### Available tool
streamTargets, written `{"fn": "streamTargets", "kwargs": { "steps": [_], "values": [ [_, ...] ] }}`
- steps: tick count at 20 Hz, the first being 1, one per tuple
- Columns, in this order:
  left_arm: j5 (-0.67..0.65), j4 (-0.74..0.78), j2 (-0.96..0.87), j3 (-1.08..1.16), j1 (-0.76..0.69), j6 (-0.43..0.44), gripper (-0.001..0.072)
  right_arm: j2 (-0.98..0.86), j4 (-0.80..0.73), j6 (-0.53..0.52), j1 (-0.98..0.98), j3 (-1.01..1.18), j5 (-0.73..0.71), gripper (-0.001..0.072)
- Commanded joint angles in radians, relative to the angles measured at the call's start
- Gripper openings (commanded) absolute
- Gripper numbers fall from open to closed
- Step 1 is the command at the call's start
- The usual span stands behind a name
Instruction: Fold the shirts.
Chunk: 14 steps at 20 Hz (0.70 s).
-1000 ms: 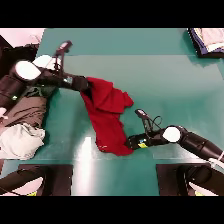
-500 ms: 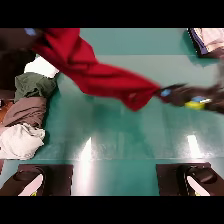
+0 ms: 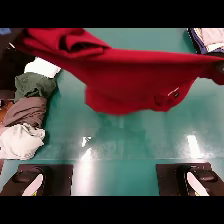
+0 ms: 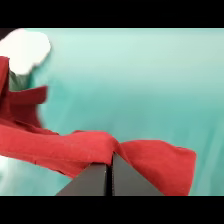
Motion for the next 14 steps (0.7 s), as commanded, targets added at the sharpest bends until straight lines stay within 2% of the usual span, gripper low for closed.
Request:
{"fn": "streamTargets", "kwargs": {
  "steps": [1,5,11,12,13,14],
  "values": [
    [-0.013,0.055,-0.038,-0.124,0.001,0.001,0.0026,-0.145,-0.005,0.004,0.046,0.046,0.147,0.0013],
    [0.006,0.056,-0.206,-0.278,0.001,0.01,0.0027,-0.364,-0.011,0.003,0.114,0.045,0.132,0.0014],
    [0.148,0.006,-0.505,-0.287,0.001,0.008,0.0029,-0.626,-0.01,-0.006,0.13,0.045,-0.156,0.0015],
    [0.157,0.007,-0.528,-0.287,0.002,0.006,0.0146,-0.658,-0.009,-0.006,0.126,0.045,-0.19,0.0029],
    [0.166,0.007,-0.541,-0.287,0.002,0.0,0.051,-0.686,-0.002,-0.006,0.117,0.045,-0.214,0.0275],
    [0.167,0.002,-0.542,-0.285,0.009,0.0,0.0675,-0.706,0.006,-0.004,0.103,0.045,-0.218,0.0527]
  ]
}}
